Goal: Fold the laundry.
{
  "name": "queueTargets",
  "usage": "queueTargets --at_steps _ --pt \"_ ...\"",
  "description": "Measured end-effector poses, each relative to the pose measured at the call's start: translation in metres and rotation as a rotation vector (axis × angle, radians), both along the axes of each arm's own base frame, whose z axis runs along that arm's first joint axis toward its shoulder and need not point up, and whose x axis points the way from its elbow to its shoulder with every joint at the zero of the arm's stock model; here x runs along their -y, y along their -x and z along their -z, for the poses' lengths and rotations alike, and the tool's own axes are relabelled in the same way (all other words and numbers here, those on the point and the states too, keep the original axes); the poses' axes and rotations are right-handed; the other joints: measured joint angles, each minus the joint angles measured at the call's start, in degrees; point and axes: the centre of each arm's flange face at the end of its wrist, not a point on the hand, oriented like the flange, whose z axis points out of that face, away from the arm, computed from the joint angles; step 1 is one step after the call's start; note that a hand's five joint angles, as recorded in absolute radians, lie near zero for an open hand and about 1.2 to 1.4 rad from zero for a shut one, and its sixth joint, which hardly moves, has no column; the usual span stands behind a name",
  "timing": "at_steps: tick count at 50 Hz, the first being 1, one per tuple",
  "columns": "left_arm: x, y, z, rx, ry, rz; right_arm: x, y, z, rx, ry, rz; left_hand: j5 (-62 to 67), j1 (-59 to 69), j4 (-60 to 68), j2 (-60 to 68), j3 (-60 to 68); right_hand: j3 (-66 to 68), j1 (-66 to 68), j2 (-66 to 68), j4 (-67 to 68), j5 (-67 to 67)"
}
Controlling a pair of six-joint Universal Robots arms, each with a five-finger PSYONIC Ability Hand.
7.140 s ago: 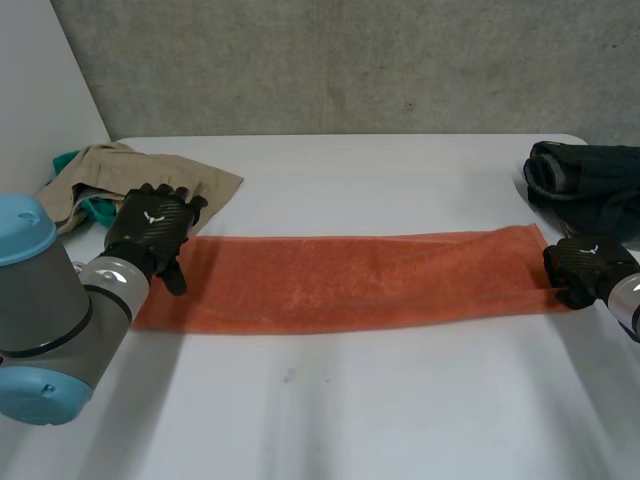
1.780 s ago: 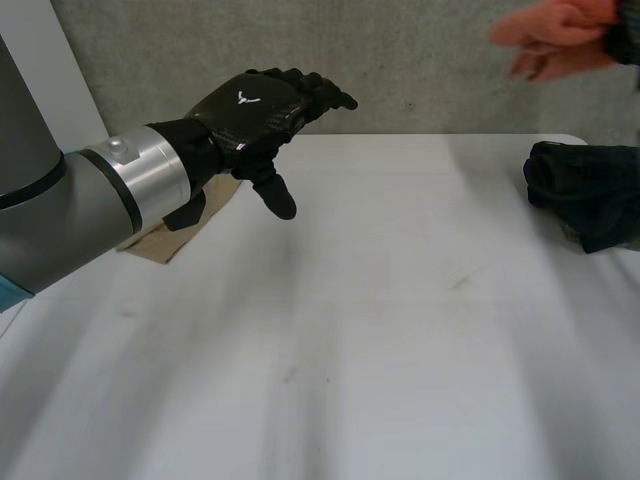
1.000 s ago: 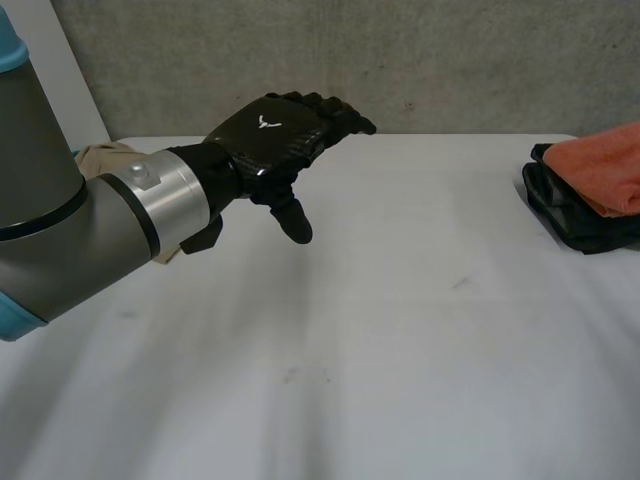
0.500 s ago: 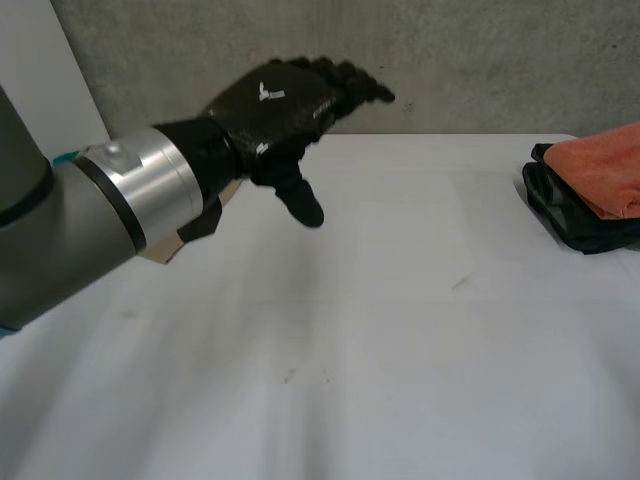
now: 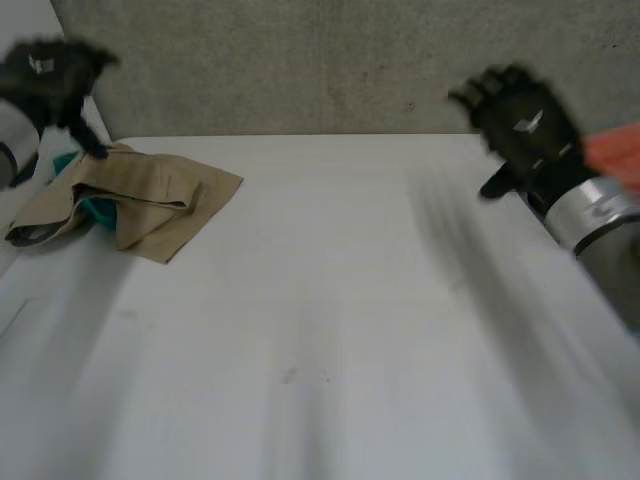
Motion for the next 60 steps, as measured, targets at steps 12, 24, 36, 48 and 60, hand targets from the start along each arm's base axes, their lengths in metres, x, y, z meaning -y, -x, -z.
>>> queueTargets --at_steps 12,24,36,48,60 --pt "0.117 -0.052 0.153 0.233 -0.007 -0.055 -0.038 -0.009 0.077 -0.207 -0.17 -0.031 0.0 0.0 0.0 0.06 0.07 0.0 0.0 0.0 0.0 0.0" --pt "0.154 -0.041 0.193 0.217 0.129 -0.005 -0.048 -0.002 0.095 -0.223 -0.231 -0.021 50.76 49.39 56.39 56.27 54.2 0.0 0.0 0.0 0.0 0.0" --pt "0.049 0.057 0.033 -0.029 0.313 0.108 -0.045 0.0 0.091 -0.214 -0.225 0.007 50.76 49.37 56.63 56.62 54.93 0.0 0.0 0.0 0.0 0.0" --pt "-0.112 0.194 0.073 -0.119 0.071 0.534 -0.037 0.01 0.08 -0.198 -0.206 0.138 51.13 49.37 56.86 57.07 55.63 -0.02 0.0 0.0 0.0 0.0" --pt "-0.16 0.243 0.16 0.174 -0.097 0.585 -0.019 0.031 0.068 -0.105 -0.223 0.259 10.84 8.73 11.58 13.26 13.77 -0.02 0.0 0.0 0.0 0.0"
